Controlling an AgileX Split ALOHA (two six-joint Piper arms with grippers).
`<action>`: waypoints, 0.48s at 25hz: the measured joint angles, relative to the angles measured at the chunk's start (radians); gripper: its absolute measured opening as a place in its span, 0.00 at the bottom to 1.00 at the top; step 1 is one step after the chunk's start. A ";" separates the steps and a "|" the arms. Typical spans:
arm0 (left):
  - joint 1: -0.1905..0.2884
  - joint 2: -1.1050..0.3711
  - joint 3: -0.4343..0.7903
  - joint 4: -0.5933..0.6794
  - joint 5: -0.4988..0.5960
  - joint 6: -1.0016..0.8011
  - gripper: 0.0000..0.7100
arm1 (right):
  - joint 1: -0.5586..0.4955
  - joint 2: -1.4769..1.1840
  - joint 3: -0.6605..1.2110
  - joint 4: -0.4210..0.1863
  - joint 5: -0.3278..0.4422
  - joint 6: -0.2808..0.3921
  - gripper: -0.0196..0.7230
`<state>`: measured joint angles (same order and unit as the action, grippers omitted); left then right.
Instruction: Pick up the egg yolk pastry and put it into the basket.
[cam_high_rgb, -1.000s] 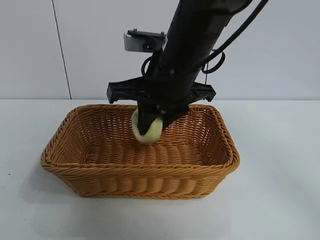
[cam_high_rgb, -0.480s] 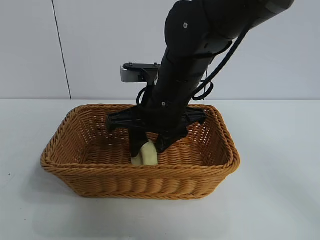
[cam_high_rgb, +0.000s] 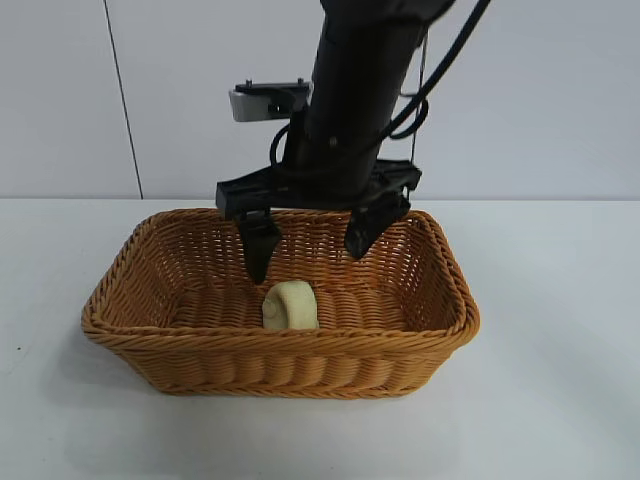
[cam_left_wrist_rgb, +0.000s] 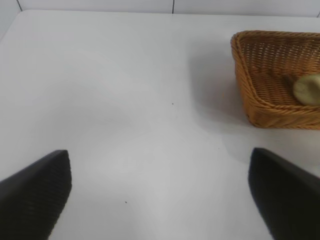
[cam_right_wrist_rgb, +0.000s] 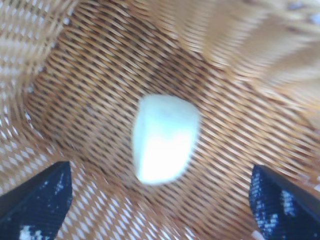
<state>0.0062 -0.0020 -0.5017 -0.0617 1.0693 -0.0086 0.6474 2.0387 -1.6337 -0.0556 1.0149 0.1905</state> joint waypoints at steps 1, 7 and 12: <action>0.000 0.000 0.000 0.000 0.000 0.000 0.98 | 0.000 0.000 -0.044 -0.028 0.063 0.000 0.95; 0.000 0.000 0.000 0.000 0.000 0.000 0.98 | -0.003 0.000 -0.247 -0.087 0.190 0.006 0.96; 0.000 0.000 0.000 0.000 0.000 0.000 0.98 | -0.057 -0.003 -0.302 -0.086 0.194 0.019 0.96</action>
<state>0.0062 -0.0020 -0.5017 -0.0617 1.0693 -0.0086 0.5908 2.0357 -1.9359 -0.1421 1.2086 0.2099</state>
